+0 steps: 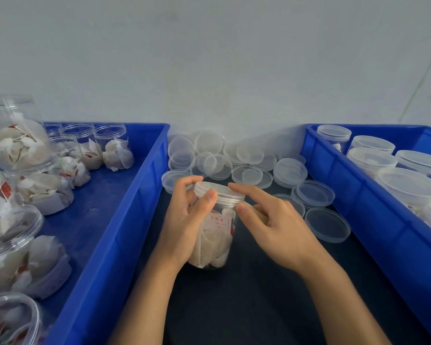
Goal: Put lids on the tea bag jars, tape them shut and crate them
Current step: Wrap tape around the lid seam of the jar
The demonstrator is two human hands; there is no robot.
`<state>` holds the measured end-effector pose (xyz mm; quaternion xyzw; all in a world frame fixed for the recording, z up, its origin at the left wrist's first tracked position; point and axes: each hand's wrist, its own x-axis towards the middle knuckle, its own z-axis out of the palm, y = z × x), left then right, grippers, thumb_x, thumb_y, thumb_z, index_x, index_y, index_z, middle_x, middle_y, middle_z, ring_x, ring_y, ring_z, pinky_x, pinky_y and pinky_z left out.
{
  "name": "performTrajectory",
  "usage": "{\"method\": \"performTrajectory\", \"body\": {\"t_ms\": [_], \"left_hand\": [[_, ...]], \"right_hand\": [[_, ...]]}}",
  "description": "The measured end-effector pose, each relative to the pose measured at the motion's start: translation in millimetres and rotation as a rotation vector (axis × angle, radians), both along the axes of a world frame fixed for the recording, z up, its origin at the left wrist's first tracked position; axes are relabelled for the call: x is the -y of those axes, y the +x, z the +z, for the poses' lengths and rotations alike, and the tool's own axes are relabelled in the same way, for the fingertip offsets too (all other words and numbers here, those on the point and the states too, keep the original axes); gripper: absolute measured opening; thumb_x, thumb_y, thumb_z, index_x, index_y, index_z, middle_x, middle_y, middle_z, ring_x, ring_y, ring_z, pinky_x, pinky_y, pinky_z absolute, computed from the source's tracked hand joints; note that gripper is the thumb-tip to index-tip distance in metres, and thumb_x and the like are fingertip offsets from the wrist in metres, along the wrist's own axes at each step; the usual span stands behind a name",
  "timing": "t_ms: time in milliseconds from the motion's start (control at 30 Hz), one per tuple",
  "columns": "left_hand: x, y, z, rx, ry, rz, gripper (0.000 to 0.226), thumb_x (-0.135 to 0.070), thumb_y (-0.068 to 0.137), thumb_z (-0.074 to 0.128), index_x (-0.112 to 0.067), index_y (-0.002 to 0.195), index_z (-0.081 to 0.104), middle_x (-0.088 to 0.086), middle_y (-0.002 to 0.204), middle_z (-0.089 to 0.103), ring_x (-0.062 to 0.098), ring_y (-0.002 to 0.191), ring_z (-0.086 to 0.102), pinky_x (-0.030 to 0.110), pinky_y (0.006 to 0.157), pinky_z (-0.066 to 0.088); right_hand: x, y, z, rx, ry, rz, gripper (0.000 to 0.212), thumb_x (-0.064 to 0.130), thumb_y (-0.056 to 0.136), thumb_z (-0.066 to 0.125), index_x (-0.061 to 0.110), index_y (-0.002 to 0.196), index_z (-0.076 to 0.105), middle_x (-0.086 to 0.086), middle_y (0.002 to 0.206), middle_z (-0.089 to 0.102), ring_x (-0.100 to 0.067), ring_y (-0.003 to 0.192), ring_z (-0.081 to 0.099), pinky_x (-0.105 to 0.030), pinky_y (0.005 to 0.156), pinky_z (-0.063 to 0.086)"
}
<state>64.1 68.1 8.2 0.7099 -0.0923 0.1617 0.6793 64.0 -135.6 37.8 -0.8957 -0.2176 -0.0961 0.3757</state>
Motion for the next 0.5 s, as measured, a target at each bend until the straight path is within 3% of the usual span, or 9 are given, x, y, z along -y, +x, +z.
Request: {"method": "performTrajectory", "body": {"t_ms": [133,233,367,500], "left_hand": [[0.7,-1.2,-0.4,-0.030,0.072,0.007,0.058,-0.070,0.082,0.070,-0.036,0.122,0.047,-0.017,0.121,0.072,0.010,0.113,0.072,0.035,0.092,0.060],[1.6,-3.2,5.0,0.008,0.239,0.188,0.054,-0.077,0.078,0.067,-0.039,0.115,0.054,-0.017,0.118,0.070,0.006,0.110,0.069,0.041,0.090,0.061],[10.7,-9.5,13.4,0.096,0.438,0.453,0.062,-0.080,0.083,0.054,-0.040,0.130,0.054,-0.025,0.116,0.061,-0.005,0.102,0.064,0.014,0.074,0.049],[32.4,-17.2,12.1,0.067,0.510,0.487,0.070,-0.080,0.089,0.041,-0.041,0.148,0.038,-0.029,0.129,0.053,-0.012,0.099,0.054,0.004,0.073,0.036]], "right_hand": [[0.1,0.9,0.5,-0.046,0.038,0.031,0.035,0.047,0.107,0.050,0.057,0.140,0.053,0.013,0.052,0.047,-0.001,0.060,0.052,-0.021,0.059,0.032],[-1.8,0.5,0.7,-0.036,0.013,-0.022,0.037,0.050,0.106,0.048,0.055,0.141,0.055,0.021,0.055,0.054,0.000,0.065,0.055,-0.024,0.064,0.036],[-9.5,-4.6,3.1,-0.002,-0.050,-0.126,0.046,0.063,0.099,0.037,0.056,0.142,0.053,0.024,0.061,0.058,-0.010,0.080,0.062,-0.034,0.077,0.048],[-18.1,-9.0,2.5,0.039,-0.066,-0.184,0.052,0.064,0.098,0.032,0.051,0.143,0.054,0.016,0.064,0.062,-0.015,0.079,0.066,-0.039,0.081,0.054]]}}
